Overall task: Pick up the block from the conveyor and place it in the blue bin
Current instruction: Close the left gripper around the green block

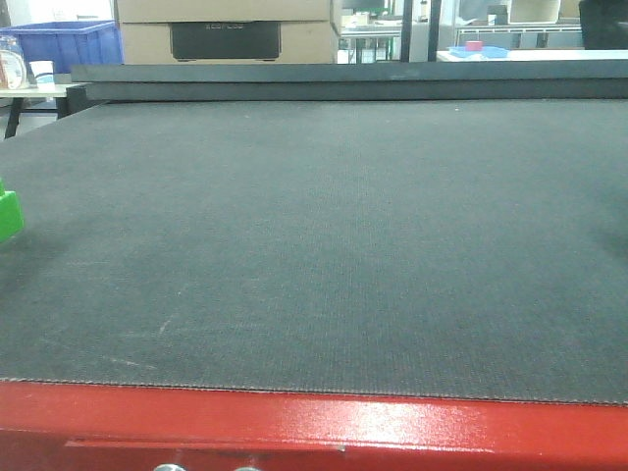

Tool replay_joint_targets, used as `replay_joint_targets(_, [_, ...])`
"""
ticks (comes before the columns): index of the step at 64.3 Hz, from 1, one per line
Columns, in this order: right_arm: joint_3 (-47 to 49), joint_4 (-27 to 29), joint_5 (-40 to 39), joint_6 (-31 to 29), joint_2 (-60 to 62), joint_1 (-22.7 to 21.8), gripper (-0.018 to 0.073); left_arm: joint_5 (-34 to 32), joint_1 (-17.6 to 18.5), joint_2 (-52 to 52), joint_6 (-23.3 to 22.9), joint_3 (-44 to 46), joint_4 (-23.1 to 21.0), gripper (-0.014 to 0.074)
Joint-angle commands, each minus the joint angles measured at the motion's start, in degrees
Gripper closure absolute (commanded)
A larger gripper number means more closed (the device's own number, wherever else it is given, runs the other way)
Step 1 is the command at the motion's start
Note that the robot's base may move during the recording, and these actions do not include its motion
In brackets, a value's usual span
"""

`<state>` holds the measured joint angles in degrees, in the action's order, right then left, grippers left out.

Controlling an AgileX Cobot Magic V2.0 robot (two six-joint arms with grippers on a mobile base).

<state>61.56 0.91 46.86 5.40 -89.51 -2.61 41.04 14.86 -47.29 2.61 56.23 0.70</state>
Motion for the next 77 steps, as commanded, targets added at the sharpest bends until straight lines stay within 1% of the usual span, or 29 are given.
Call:
replay_joint_targets(1, [0.3,0.7,-2.1,-0.4,-2.3,-0.1,-0.001,0.0,0.3,0.1,-0.3,0.6,-0.1,-0.0004])
replay_joint_targets(11, [0.3,2.0,-3.8,-0.4,-5.2,-0.1,-0.0005,0.0,0.3,0.1,-0.3,0.6,-0.2,-0.0004])
replay_joint_targets(14, [0.3,2.1,-3.9,-0.4,-5.8,-0.1,0.0017,0.0,0.3,0.1,-0.3,0.6,-0.2,-0.0004])
replay_joint_targets(17, [0.3,2.1,-3.9,-0.4,-6.1,-0.1,0.0068,0.0,0.3,0.1,-0.3,0.6,-0.2,-0.0004])
replay_joint_targets(21, [0.3,2.1,-3.3,-0.4,-6.2,-0.1,0.0162,0.0,0.3,0.1,-0.3,0.6,-0.2,-0.0004])
replay_joint_targets(25, [0.3,2.1,-2.5,-0.4,-6.2,-0.1,0.0302,0.0,0.3,0.1,-0.3,0.6,-0.3,-0.0004])
replay_joint_targets(26, [0.3,2.1,-2.0,-0.5,-6.2,-0.1,0.0352,0.0,0.3,0.1,-0.3,0.6,-0.3,-0.0004])
replay_joint_targets(33, [0.3,2.0,0.7,-1.4,-5.7,-0.1,0.0585,0.9,0.3,0.0,-0.3,1.3,-0.3,-0.0004])
replay_joint_targets(37, [0.3,2.0,1.3,-2.2,-4.9,-0.1,0.0673,1.9,0.1,-0.6,-0.6,2.3,-0.3,-0.0003])
replay_joint_targets(40, [0.3,2.0,1.6,-2.6,-3.6,-0.1,0.0727,3.0,-0.7,-1.4,-1.9,3.4,-0.3,-0.0001])
replay_joint_targets(42, [0.3,2.2,1.7,-2.7,-2.7,0.0,0.0722,3.9,-1.2,-2.2,-2.6,4.3,-0.3,0.0001])
replay_joint_targets(47, [0.2,3.3,1.7,-3.2,0.8,0.2,0.072,6.3,-3.1,-4.2,-2.6,6.6,-0.3,0.0008])
replay_joint_targets(52, [0.2,3.6,1.7,-4.2,4.5,1.4,0.072,9.2,-5.7,-7.1,-2.6,9.4,-0.3,0.0008])
replay_joint_targets(57, [0.2,3.6,1.4,-4.3,8.4,3.9,0.072,11.4,-8.8,-11.1,-2.6,12.1,-0.3,0.0008])
replay_joint_targets(65, [0.0,3.6,1.4,-4.3,13.3,9.4,0.072,13.3,-12.9,-17.8,-2.6,16.2,-0.3,0.0008])
replay_joint_targets(68, [-0.4,3.6,1.3,-4.3,14.9,11.4,0.072,14.0,-13.9,-20.3,-1.2,18.0,-0.3,0.0008])
replay_joint_targets(75, [-1.2,3.7,1.3,-4.3,17.6,15.8,0.072,15.5,-14.6,-26.9,3.8,21.4,-0.2,0.0008])
replay_joint_targets(77, [-1.6,3.7,1.3,-4.3,18.1,16.8,0.072,15.8,-14.6,-29.1,4.1,22.2,-0.2,0.0008])
